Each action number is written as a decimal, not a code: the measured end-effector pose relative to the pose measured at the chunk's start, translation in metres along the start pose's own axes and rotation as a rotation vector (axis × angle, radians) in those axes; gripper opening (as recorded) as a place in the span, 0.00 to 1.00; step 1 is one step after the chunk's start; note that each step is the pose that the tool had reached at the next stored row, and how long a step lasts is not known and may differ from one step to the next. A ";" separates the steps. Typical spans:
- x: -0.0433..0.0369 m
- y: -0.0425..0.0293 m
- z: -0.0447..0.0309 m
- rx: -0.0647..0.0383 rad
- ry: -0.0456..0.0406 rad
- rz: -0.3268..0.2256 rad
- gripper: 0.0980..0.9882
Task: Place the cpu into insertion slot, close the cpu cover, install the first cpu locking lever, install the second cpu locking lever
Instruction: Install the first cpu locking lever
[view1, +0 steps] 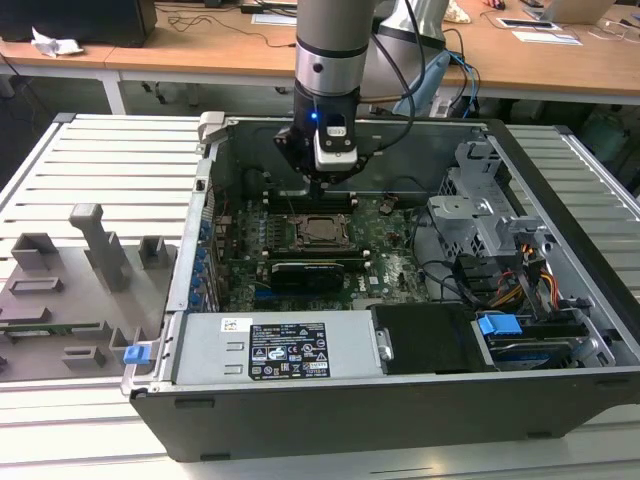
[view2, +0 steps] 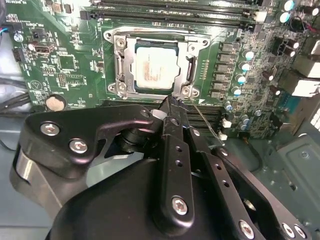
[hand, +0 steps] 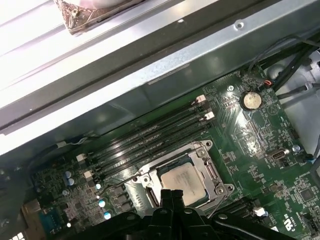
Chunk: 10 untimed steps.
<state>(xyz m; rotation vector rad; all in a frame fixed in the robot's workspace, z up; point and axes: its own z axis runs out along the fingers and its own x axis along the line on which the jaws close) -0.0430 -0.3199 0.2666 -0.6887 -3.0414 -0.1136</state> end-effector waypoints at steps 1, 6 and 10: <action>0.0000 0.0000 0.0000 0.000 0.0008 -0.012 0.01; 0.0000 0.0000 0.0000 0.004 0.0071 -0.106 0.01; 0.0000 0.0000 0.0000 0.006 0.0102 -0.153 0.01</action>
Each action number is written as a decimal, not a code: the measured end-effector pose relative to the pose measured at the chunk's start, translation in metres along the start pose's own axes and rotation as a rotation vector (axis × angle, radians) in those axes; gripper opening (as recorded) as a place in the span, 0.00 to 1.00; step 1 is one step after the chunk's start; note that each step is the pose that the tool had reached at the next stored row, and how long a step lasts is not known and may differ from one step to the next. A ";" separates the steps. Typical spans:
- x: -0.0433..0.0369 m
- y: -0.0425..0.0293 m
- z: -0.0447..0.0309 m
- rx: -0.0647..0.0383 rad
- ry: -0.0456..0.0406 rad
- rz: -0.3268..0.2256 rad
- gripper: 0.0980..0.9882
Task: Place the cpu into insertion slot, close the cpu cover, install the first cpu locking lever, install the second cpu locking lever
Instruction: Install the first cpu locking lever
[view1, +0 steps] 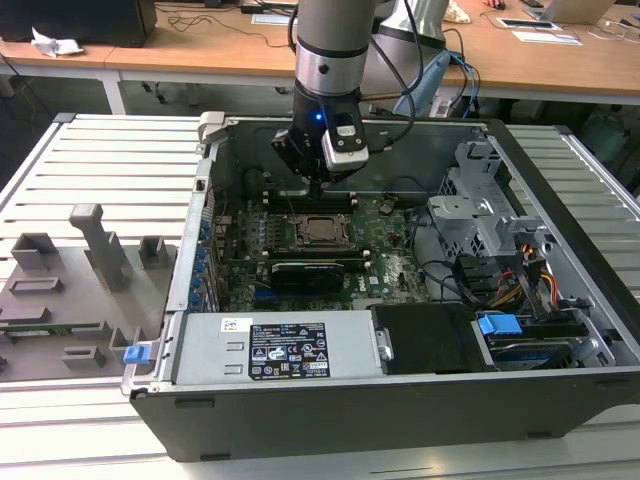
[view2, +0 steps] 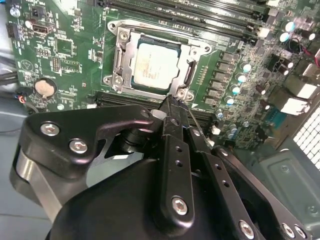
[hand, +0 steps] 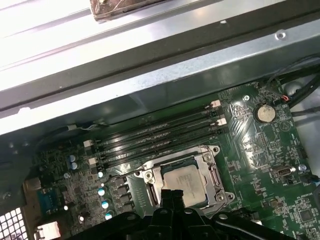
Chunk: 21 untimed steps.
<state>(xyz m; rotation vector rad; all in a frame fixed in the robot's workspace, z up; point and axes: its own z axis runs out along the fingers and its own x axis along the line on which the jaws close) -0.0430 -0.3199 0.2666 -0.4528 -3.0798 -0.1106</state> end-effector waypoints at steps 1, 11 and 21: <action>0.0000 0.0000 0.0000 0.000 0.0009 -0.013 0.01; 0.0000 0.0000 0.0000 0.005 0.0088 -0.132 0.01; 0.0001 0.0000 0.0000 0.010 0.0172 -0.265 0.01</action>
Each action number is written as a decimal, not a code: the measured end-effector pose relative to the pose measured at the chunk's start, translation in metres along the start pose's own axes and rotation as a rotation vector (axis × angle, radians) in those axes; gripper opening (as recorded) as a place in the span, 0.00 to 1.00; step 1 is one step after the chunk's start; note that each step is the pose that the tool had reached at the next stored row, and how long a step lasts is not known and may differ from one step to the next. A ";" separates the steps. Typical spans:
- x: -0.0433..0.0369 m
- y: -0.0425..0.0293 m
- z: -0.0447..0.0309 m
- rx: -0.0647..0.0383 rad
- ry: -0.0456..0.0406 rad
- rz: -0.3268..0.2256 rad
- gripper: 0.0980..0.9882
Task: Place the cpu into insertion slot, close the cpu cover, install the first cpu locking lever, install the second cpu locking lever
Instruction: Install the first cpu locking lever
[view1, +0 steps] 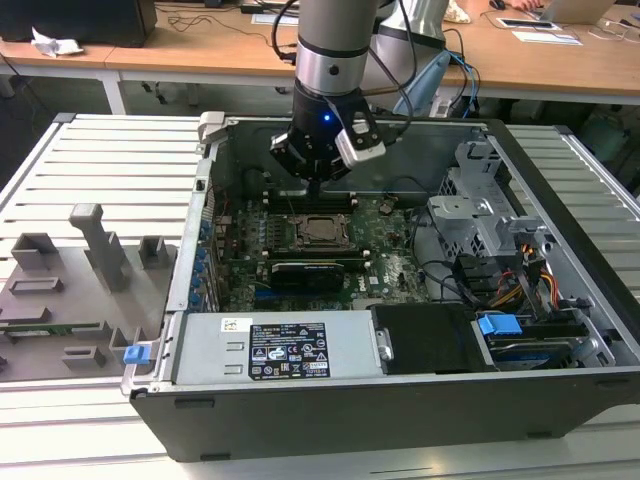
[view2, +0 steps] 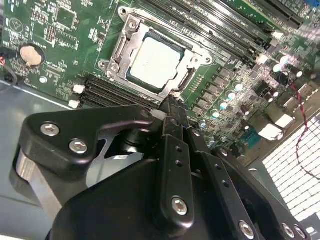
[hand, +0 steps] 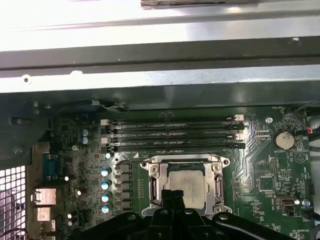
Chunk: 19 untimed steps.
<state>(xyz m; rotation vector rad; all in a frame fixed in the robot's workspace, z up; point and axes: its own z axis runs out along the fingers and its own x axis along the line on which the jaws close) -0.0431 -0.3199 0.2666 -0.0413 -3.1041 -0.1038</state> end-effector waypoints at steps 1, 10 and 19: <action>0.0006 0.0000 0.0000 0.001 0.0003 -0.013 0.01; 0.0198 -0.0006 0.0012 0.000 -0.0121 -0.023 0.01; 0.0391 -0.0013 0.0030 -0.003 -0.0223 -0.024 0.01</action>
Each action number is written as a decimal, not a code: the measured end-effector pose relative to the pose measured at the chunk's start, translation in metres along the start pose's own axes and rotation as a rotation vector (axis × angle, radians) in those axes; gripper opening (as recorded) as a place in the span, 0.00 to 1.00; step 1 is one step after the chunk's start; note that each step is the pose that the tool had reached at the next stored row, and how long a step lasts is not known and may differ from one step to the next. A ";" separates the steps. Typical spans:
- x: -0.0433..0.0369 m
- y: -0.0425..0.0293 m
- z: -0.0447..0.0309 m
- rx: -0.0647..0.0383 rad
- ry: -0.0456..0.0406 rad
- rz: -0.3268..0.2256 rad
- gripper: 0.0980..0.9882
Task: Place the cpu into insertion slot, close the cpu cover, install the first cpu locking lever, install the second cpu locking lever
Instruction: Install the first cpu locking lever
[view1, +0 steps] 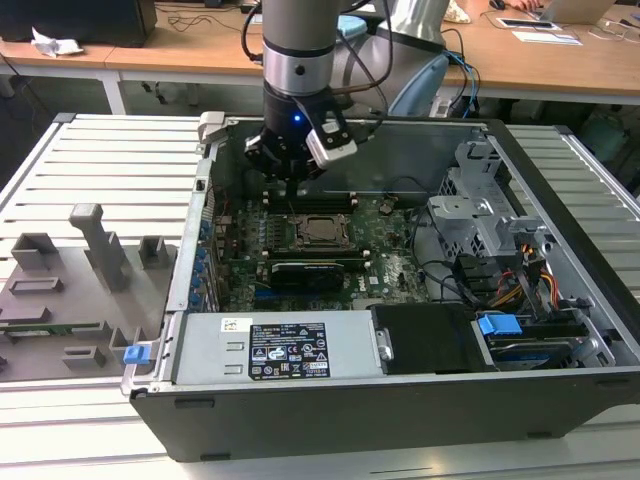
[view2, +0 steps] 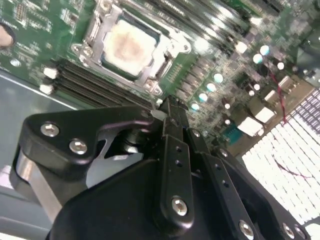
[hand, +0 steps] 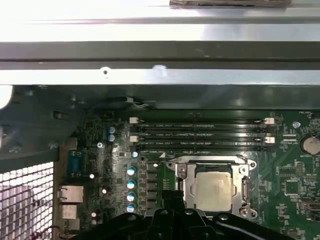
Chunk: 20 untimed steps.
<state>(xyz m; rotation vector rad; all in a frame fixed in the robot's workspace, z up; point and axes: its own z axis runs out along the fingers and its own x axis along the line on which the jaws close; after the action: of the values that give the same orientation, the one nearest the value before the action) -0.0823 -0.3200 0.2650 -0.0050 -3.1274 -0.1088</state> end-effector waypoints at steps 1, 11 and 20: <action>0.0035 0.0000 0.0003 -0.001 -0.0009 0.000 0.01; 0.0228 0.0152 0.0067 -0.001 -0.0029 0.000 0.01; 0.0176 0.0184 0.0074 -0.001 -0.0028 0.000 0.01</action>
<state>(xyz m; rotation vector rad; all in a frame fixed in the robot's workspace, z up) -0.0999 -0.3011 0.2591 -0.0046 -3.1301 -0.1101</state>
